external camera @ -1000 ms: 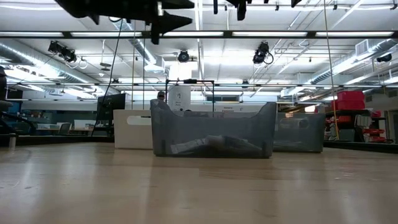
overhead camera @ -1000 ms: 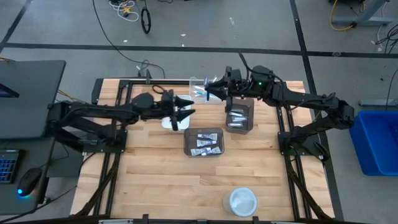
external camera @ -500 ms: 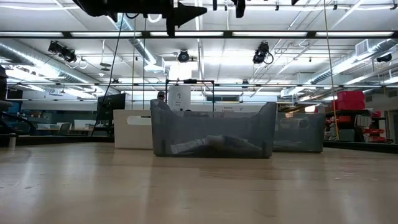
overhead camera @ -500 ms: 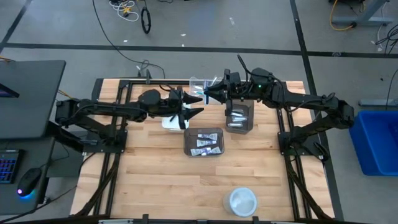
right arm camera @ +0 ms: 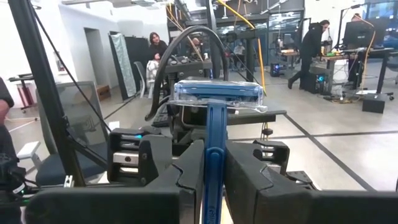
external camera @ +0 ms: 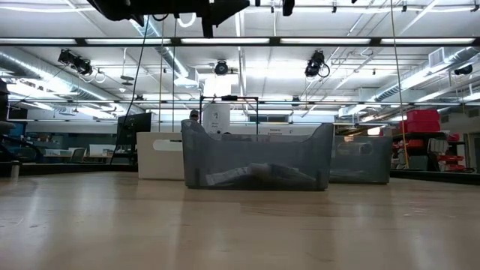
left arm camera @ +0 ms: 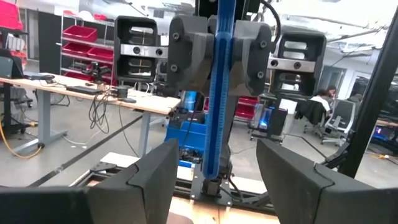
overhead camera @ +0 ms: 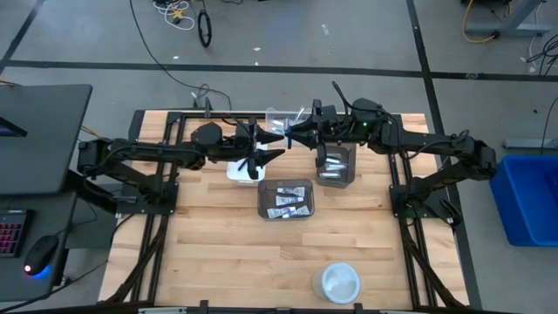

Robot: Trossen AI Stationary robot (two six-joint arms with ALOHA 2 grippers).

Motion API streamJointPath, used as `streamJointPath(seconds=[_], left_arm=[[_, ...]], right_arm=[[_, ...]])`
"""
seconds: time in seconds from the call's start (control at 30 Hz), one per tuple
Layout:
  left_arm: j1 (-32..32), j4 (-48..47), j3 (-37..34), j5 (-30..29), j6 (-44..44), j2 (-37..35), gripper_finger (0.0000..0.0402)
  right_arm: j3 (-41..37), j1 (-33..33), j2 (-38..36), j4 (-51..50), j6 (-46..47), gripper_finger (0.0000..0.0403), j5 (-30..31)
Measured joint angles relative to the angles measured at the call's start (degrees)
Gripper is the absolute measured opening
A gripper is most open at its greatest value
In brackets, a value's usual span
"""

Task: Pick & Place Travel size toiletries
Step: Put the blue razor into the white bin

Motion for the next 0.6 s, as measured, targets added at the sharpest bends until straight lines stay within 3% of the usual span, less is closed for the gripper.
streamJointPath(seconds=[0.6], left_arm=[[0.0,9.7,0.0,0.6,-2.6,6.6,0.0224]], right_arm=[[0.0,0.2,0.4,-0.4,0.4,0.0055,0.1]])
